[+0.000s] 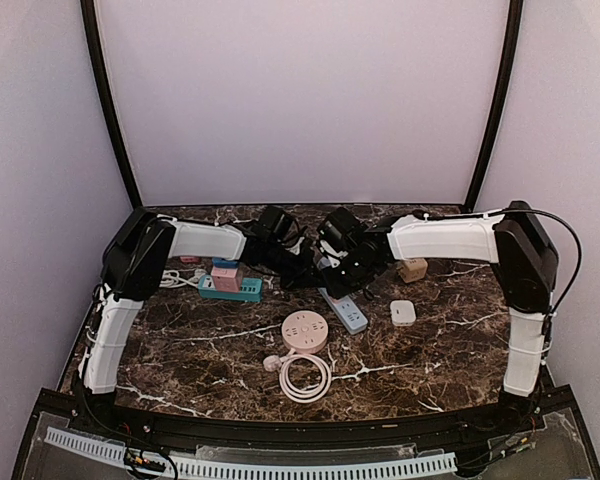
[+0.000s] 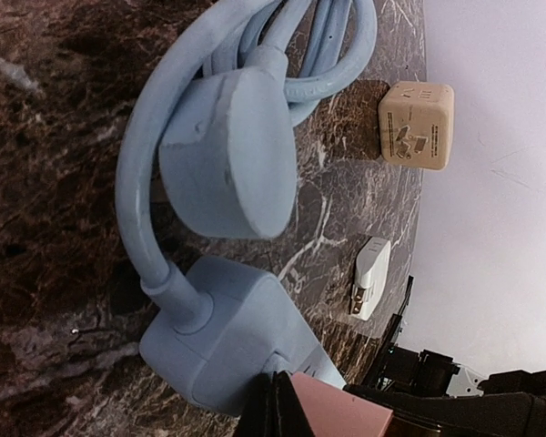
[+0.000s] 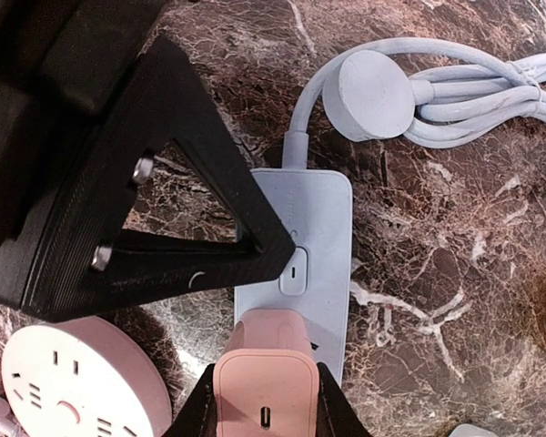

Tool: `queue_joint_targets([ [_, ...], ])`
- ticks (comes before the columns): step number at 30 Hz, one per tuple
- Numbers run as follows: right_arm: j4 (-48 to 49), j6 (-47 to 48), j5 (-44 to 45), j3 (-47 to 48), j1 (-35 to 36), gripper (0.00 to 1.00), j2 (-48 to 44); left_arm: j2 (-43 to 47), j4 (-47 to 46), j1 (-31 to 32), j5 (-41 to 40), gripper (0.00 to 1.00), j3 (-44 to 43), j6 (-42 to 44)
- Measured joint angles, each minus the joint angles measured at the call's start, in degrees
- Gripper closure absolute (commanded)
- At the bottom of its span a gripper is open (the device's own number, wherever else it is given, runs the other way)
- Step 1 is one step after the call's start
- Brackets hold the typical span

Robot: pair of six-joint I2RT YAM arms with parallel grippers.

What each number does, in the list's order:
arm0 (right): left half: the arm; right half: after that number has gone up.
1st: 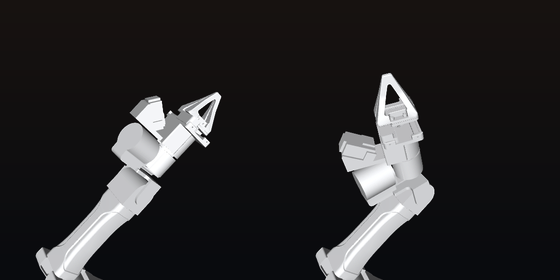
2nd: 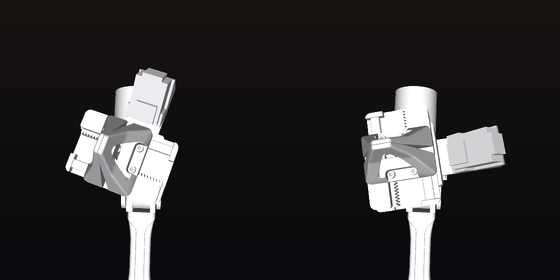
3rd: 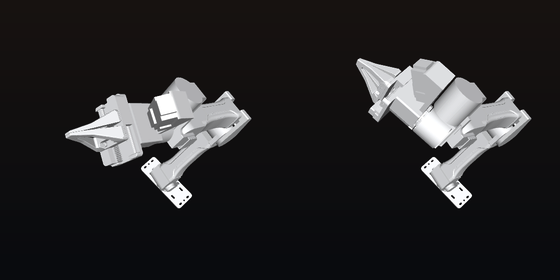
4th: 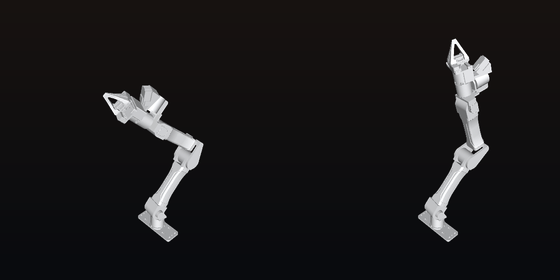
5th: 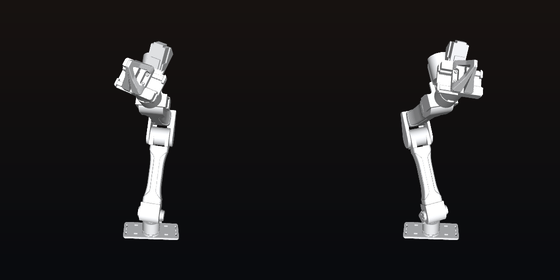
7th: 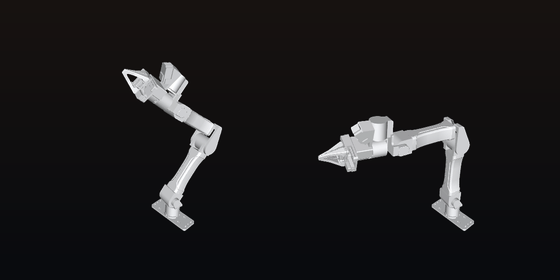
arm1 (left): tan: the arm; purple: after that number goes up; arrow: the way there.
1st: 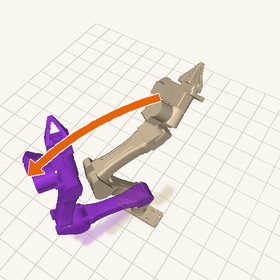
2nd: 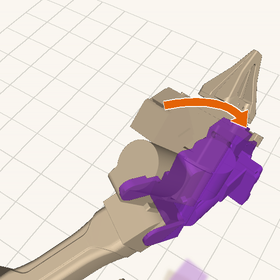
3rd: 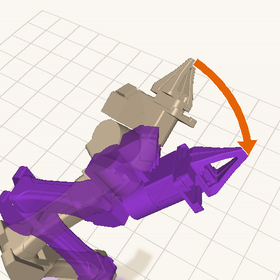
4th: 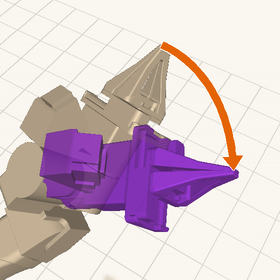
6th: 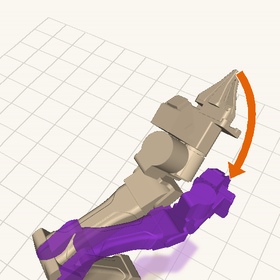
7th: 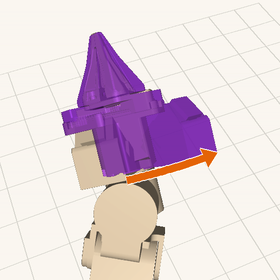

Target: Pull the plug off the socket

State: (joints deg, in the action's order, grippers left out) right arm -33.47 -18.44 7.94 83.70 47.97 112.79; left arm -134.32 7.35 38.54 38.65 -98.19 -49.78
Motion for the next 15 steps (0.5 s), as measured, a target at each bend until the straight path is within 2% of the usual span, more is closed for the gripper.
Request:
queue_joint_targets([
  [15,-0.96,0.39,0.22,0.96,0.00,0.92,0.48,-0.15,6.05,1.33,-0.55,1.00,-2.56,1.86],
])
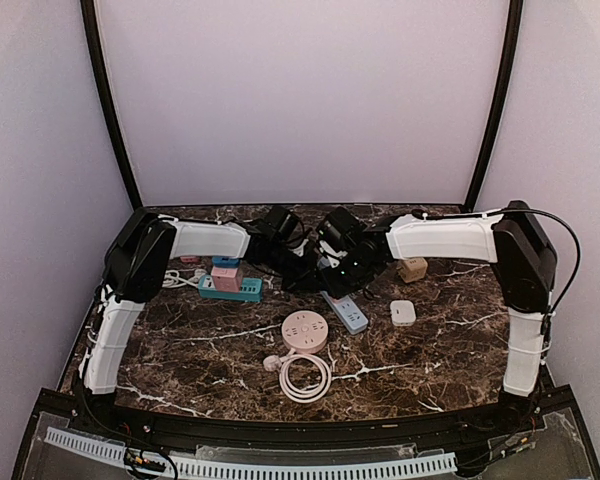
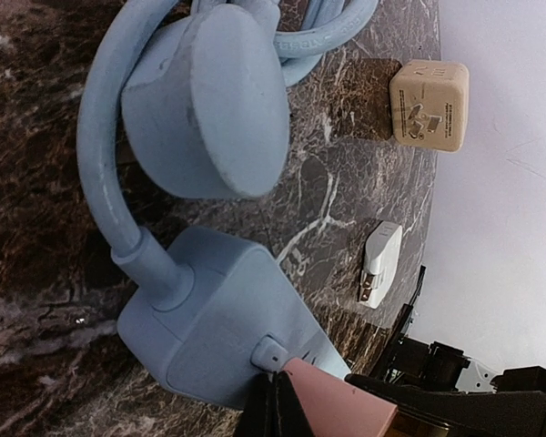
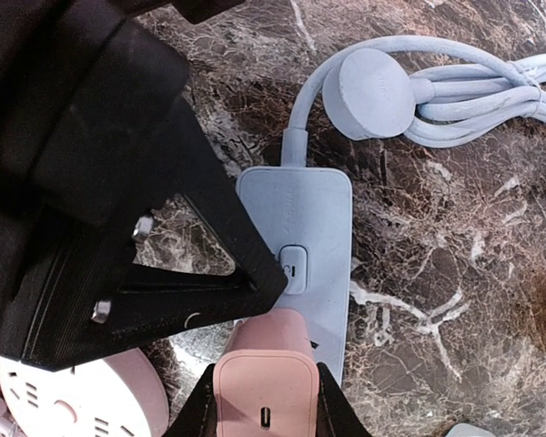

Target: Pull the plug off the socket

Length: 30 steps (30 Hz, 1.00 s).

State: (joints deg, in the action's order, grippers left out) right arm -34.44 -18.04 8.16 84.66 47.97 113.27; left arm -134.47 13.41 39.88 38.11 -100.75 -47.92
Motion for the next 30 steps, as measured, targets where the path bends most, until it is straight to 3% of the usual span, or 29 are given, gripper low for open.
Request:
queue_joint_targets([
  [30,9.14,-1.73,1.01,-8.07,-0.04,0.95,-4.11,-0.90,5.49,0.90,-3.54,1.00,-2.93,3.85],
])
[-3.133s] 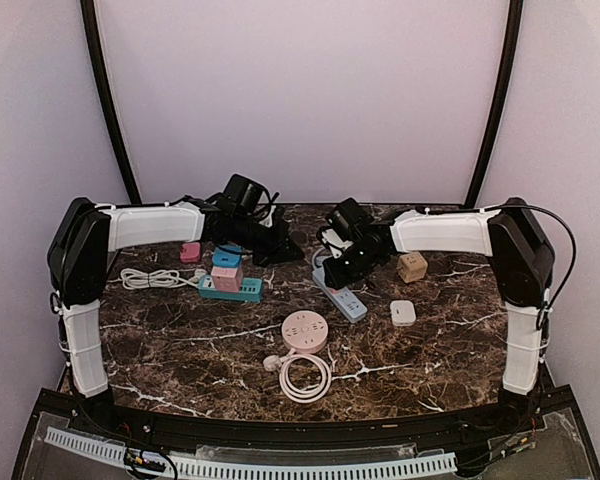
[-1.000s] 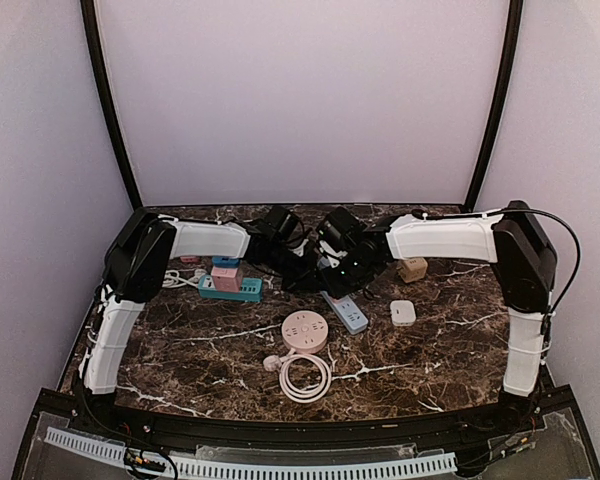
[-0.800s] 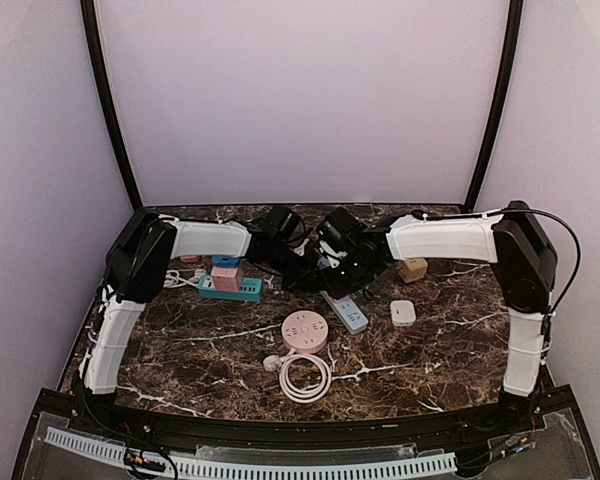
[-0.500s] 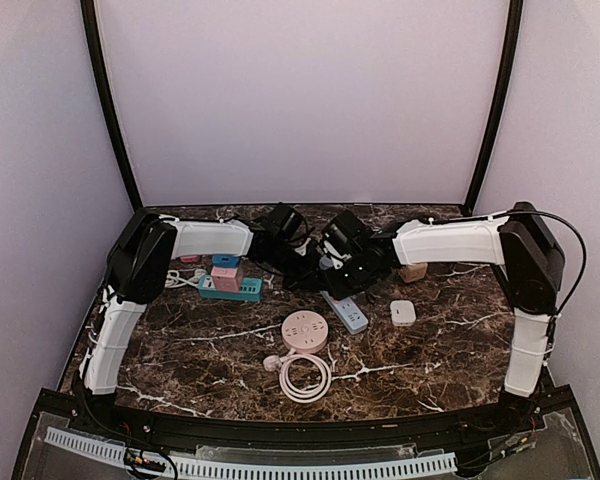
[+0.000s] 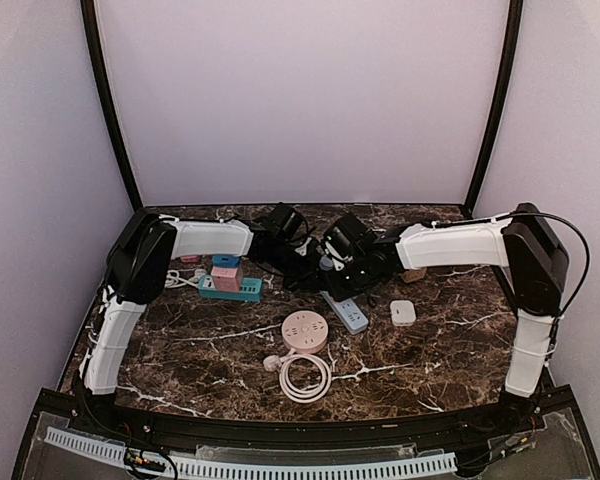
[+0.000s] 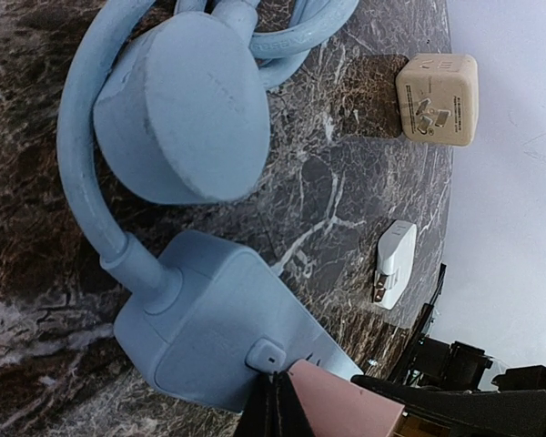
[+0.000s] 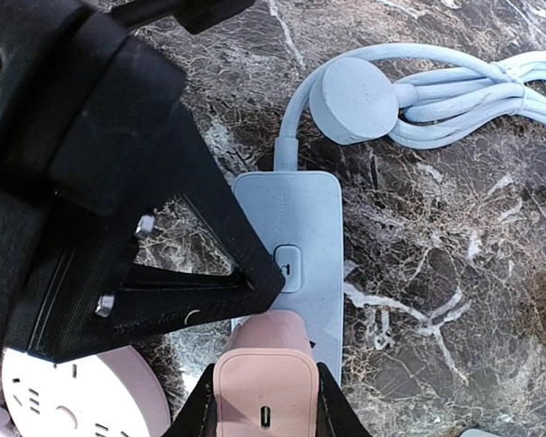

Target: Pull the plug off the socket

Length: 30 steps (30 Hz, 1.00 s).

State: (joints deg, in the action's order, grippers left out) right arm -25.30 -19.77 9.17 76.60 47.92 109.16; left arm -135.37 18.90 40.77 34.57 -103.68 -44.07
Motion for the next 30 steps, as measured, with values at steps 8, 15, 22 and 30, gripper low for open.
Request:
queue_joint_targets([
  [8,0.00,0.72,1.20,0.00,0.76,0.94,0.00,0.07,0.13,0.13,-0.46,1.00,0.00,-0.02],
  [15,-0.02,0.79,0.90,0.00,0.33,0.94,0.00,0.07,0.33,0.24,-0.83,1.00,-0.07,-0.02],
  [22,-0.31,0.81,-0.59,0.00,-0.35,0.94,-0.20,0.07,0.46,0.26,-0.98,1.00,-0.15,-0.02],
  [30,-0.63,0.83,-0.63,0.04,-0.35,0.94,-0.39,0.07,0.50,0.28,-1.07,1.00,-0.17,-0.02],
])
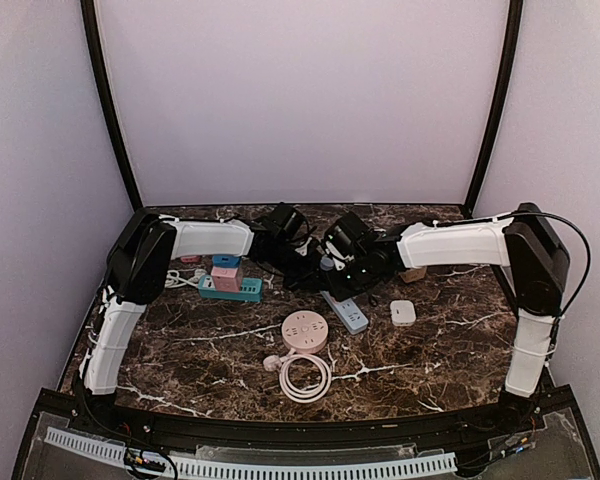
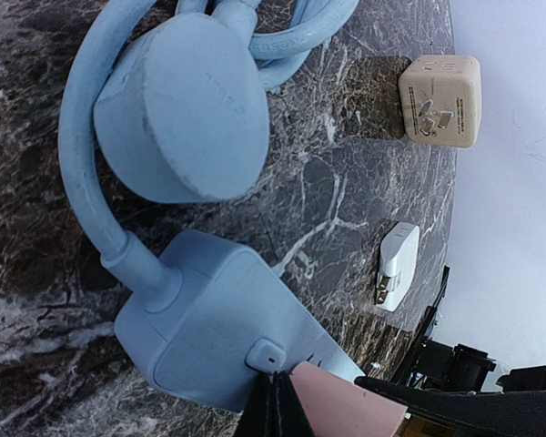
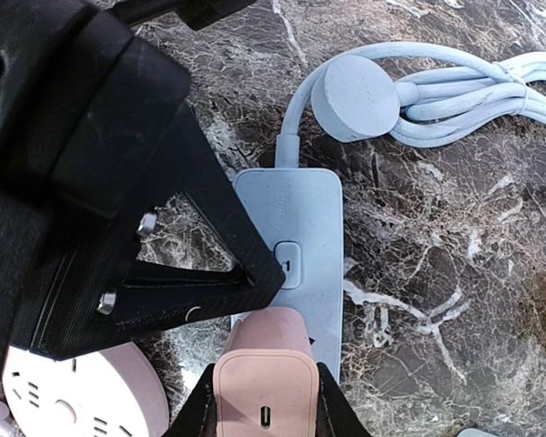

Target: Pull the plug off the socket

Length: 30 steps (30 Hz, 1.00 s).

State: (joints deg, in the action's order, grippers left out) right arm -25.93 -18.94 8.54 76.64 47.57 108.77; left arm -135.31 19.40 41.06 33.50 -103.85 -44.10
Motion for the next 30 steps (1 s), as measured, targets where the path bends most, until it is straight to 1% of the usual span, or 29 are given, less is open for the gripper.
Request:
queue_joint_targets([
  [11,-4.35,0.31,1.05,1.46,0.83,0.94,-0.04,-0.02,-0.22,0.74,-0.35,1.00,-0.04,0.00],
  [20,-6.03,0.87,2.95,2.01,1.62,0.94,-0.17,-0.11,-0.24,0.96,-0.55,1.00,-0.15,0.00],
  [23,-5.77,0.85,3.04,2.01,1.09,0.94,-2.89,-0.22,-0.24,0.96,-0.52,1.00,-0.26,0.00],
  [27,-3.21,0.72,2.10,2.01,-0.85,0.94,-8.79,-0.22,-0.22,0.96,-0.52,1.00,-0.26,-0.02],
  [30,-2.14,0.66,1.86,2.03,-2.36,0.94,-10.75,-0.24,-0.20,0.96,-0.52,1.00,-0.31,-0.02],
])
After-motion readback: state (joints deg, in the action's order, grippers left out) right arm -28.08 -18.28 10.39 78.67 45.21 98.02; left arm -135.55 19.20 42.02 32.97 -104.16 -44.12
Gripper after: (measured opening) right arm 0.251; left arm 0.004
